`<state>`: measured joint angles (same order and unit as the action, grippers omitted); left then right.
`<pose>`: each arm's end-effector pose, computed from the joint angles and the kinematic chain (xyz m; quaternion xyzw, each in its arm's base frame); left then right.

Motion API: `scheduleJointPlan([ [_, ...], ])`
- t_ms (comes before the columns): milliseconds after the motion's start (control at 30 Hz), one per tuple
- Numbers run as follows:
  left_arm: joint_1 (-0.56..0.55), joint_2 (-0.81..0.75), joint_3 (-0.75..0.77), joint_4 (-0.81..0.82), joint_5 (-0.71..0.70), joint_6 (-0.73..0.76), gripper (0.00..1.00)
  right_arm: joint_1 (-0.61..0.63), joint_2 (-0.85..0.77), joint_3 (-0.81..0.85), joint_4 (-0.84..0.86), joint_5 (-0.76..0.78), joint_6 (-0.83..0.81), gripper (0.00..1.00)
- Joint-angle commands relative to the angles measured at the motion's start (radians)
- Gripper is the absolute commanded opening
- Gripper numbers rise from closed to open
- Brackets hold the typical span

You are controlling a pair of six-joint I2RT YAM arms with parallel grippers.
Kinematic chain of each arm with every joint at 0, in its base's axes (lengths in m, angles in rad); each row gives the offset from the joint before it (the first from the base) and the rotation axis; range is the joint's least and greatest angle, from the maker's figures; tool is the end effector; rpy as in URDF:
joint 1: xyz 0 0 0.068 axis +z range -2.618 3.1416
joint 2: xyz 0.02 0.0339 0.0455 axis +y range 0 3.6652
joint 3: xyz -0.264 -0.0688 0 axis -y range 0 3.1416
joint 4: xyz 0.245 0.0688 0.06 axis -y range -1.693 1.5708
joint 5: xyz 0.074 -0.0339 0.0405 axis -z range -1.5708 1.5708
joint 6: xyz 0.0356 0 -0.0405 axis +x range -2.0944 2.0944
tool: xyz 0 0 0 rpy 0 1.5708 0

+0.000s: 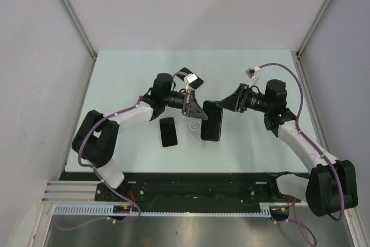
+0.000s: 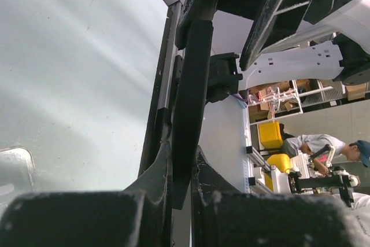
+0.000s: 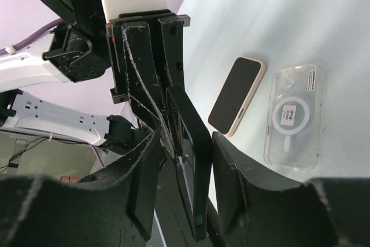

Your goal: Put the phone into the phone case

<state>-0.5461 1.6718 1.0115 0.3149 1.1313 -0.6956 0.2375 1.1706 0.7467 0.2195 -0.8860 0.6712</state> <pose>0.2916 -0.2149 0.2431 0.2558 0.7118 -0.6391 0.1398 0.2459 0.0879 0.2910 -0.1135 0.7425 0.5490 0.3666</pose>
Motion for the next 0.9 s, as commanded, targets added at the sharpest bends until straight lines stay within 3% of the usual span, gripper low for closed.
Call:
scheduleJointPlan([
  [0, -0.003, -0.029, 0.038, -0.091, -0.077, 0.058, 0.0, 0.026, -0.026, 0.057, -0.023, -0.064, -0.018, 0.44],
  [33, -0.003, -0.029, 0.041, -0.089, -0.077, 0.054, 0.0, 0.028, -0.025, 0.057, -0.038, -0.061, -0.024, 0.43],
  [100, -0.002, -0.035, 0.044, -0.085, -0.079, 0.045, 0.0, 0.028, -0.023, 0.057, -0.057, -0.05, -0.053, 0.3],
  [167, -0.003, -0.043, 0.045, -0.083, -0.087, 0.038, 0.0, 0.029, -0.017, 0.056, -0.078, -0.048, -0.068, 0.07],
  [233, -0.003, -0.047, 0.047, -0.083, -0.096, 0.028, 0.0, 0.029, -0.012, 0.057, -0.086, -0.05, -0.071, 0.04],
  [300, -0.003, -0.057, 0.05, -0.076, -0.096, 0.018, 0.0, 0.029, -0.011, 0.057, -0.091, -0.051, -0.071, 0.15],
  [333, -0.003, -0.058, 0.05, -0.071, -0.096, 0.005, 0.0, 0.029, -0.012, 0.057, -0.1, -0.056, -0.076, 0.23],
  [367, -0.003, -0.069, 0.05, -0.065, -0.094, 0.002, 0.0, 0.029, -0.014, 0.056, -0.107, -0.068, -0.084, 0.37],
  [467, -0.003, -0.09, 0.047, -0.054, -0.091, -0.01, 0.0, 0.029, -0.012, 0.056, -0.163, -0.085, -0.125, 0.55],
  [733, -0.003, -0.106, 0.045, -0.036, -0.091, -0.03, 0.0, 0.034, -0.009, 0.003, -0.181, -0.119, -0.134, 0.6],
  [833, 0.0, -0.11, 0.041, -0.042, -0.11, -0.031, 0.0, 0.034, -0.017, -0.007, -0.186, -0.119, -0.139, 0.51],
  [867, 0.0, -0.112, 0.039, -0.046, -0.123, -0.031, 0.0, 0.036, -0.023, -0.015, -0.183, -0.114, -0.139, 0.39],
])
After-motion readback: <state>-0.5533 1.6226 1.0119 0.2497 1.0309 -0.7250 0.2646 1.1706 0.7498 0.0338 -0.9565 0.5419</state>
